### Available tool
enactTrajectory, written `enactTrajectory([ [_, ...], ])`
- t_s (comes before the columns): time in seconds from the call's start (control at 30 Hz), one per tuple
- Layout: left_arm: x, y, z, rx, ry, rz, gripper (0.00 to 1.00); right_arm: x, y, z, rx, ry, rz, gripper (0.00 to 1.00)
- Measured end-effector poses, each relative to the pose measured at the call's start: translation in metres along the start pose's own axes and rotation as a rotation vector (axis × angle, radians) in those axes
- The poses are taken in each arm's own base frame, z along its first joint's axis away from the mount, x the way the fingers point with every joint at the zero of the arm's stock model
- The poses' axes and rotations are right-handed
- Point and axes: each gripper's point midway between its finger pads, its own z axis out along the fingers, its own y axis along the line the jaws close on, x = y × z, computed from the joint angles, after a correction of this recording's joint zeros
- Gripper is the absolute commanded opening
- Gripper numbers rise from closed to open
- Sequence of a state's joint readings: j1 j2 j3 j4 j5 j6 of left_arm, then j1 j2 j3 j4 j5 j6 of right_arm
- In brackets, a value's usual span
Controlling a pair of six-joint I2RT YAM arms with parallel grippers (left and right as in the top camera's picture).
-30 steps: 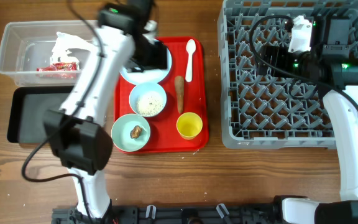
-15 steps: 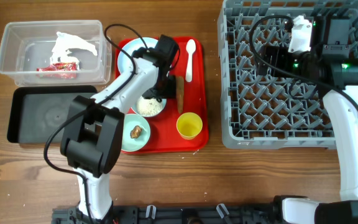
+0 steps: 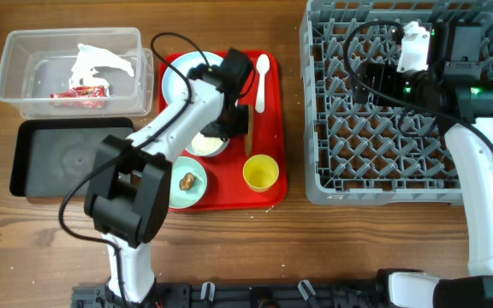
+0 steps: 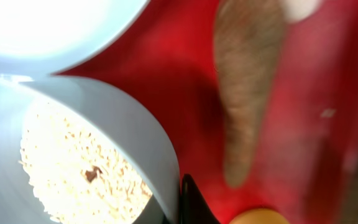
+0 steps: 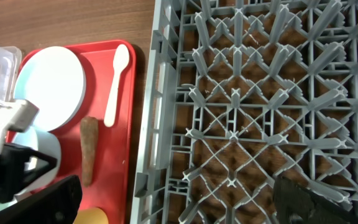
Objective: Sort waste into correct bins and load items into the dishwasher rack
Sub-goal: 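Return the plate and grasp the rice bowl with the left gripper, then tip the rice from the bowl onto the black tray with the left gripper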
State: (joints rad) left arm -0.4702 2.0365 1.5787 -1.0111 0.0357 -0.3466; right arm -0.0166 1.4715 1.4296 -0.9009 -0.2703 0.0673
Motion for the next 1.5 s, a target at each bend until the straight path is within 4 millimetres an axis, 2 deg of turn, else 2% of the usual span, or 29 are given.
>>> enactTrajectory([
  [0.07,-0.013,0.002,-0.036,0.058,-0.047,-0.031,0.04,0.000,0.000,0.000,0.000,0.001,0.001,1.00],
  [0.13,-0.020,0.023,-0.070,0.100,-0.091,-0.097,0.04,0.001,0.000,0.000,0.000,0.003,0.001,1.00],
  [0.2,-0.025,0.072,-0.105,0.140,-0.125,-0.232,0.04,0.001,0.000,0.000,0.000,0.003,0.001,1.00],
  [0.23,-0.022,0.116,-0.119,0.185,-0.111,-0.351,0.04,0.001,0.000,0.000,0.000,0.003,0.001,1.00],
  [0.33,-0.013,0.171,-0.119,0.292,-0.088,-0.457,0.04,0.001,0.000,0.000,-0.002,0.003,0.001,1.00],
  [0.4,-0.003,0.213,-0.107,0.371,-0.108,-0.536,0.04,0.001,0.000,0.000,-0.002,0.003,0.001,1.00],
  [0.47,-0.001,0.236,-0.092,0.490,-0.173,-0.567,0.04,0.001,0.000,0.000,-0.002,0.003,0.001,1.00],
  [0.53,0.009,0.268,-0.077,0.659,-0.278,-0.646,0.04,0.001,0.000,0.000,-0.003,0.004,0.001,1.00],
  [0.6,0.010,0.278,-0.076,0.756,-0.347,-0.670,0.04,0.001,0.001,0.000,-0.003,0.004,0.001,1.00],
  [0.7,0.024,0.299,-0.081,0.940,-0.420,-0.772,0.04,0.001,0.001,0.000,-0.009,0.004,0.015,1.00],
  [0.73,0.025,0.303,-0.087,0.985,-0.446,-0.785,0.04,0.001,0.002,0.000,-0.010,0.004,0.020,1.00],
  [0.8,0.022,0.307,-0.116,1.144,-0.539,-0.773,0.04,0.001,0.002,0.000,-0.010,0.004,0.024,1.00],
  [0.87,0.023,0.310,-0.135,1.258,-0.579,-0.789,0.04,0.001,0.002,0.000,-0.010,0.004,0.024,1.00],
  [0.97,0.024,0.314,-0.147,1.357,-0.555,-0.862,0.04,0.001,0.002,0.000,-0.010,0.004,0.024,1.00],
  [1.2,0.024,0.313,-0.152,1.422,-0.495,-0.938,0.04,0.001,0.002,0.000,-0.010,0.004,0.028,1.00],
  [1.3,0.028,0.308,-0.152,1.483,-0.378,-1.070,0.04,0.001,0.002,0.000,-0.010,0.004,0.028,1.00],
  [1.4,0.024,0.314,-0.146,1.442,-0.396,-1.058,0.04,0.001,0.002,0.000,-0.010,0.004,0.028,1.00],
  [1.5,0.021,0.308,-0.149,1.469,-0.365,-1.060,0.04,0.001,0.002,0.000,-0.010,0.005,0.027,1.00],
])
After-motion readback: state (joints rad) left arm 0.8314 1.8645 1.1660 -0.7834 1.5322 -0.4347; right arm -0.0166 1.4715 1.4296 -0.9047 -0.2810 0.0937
